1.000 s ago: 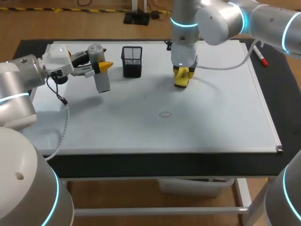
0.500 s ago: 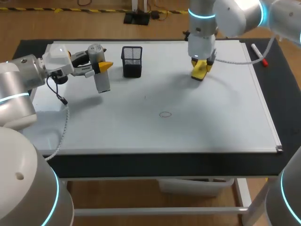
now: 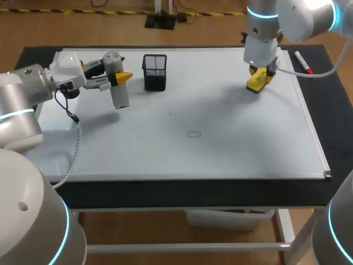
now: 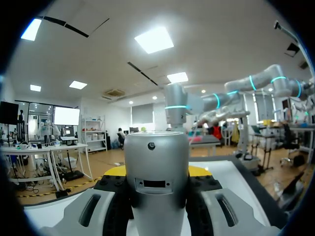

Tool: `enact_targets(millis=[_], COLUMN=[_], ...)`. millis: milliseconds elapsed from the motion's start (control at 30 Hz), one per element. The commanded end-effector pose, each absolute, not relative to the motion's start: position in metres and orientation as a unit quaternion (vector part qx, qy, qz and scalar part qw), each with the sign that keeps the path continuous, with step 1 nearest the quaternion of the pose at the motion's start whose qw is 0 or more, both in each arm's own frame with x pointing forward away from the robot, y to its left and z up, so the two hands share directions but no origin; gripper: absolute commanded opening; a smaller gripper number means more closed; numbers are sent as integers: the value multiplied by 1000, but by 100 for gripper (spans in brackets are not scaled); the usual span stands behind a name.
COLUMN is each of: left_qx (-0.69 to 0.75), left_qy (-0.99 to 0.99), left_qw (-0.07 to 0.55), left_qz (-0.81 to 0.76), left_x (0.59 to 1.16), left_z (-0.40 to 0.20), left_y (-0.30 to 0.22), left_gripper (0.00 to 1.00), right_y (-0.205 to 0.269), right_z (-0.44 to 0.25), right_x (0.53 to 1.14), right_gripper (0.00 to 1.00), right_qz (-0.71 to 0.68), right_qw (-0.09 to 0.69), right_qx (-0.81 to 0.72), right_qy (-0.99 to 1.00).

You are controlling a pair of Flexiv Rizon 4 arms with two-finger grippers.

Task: Pick up the inspection probe, press it on each red-marked spot on the whiteboard one by one, put down the probe, pick up the eraser, and wipe off all the red marks.

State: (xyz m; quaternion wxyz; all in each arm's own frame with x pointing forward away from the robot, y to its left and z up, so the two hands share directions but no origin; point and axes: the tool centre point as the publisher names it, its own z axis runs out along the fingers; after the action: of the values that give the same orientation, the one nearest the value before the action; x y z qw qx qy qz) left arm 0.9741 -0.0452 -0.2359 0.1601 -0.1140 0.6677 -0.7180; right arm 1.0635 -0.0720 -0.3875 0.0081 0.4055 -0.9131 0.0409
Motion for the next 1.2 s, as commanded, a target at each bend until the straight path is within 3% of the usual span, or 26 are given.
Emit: enact_targets(millis=[33,967,1200], left_qx=[-114,-114,-63], left_qy=[667,667,674], left_qw=[161,161,112], left_qz=[-718,-718,-727], left_x=[974,974,952], left_z=[-235,-235,-231], left_y=[-45,-45,-92], left_gripper=[0,0,0], right_y=[-88,-103,-103], right_z=[-386,-387,-387], right_x=[1060,1061,1061], right_gripper=[0,0,0], right_qz=[35,28,28], right_qw=[3,2,2], right_qx=[397,364,364], right_qy=[-917,-931,-931])
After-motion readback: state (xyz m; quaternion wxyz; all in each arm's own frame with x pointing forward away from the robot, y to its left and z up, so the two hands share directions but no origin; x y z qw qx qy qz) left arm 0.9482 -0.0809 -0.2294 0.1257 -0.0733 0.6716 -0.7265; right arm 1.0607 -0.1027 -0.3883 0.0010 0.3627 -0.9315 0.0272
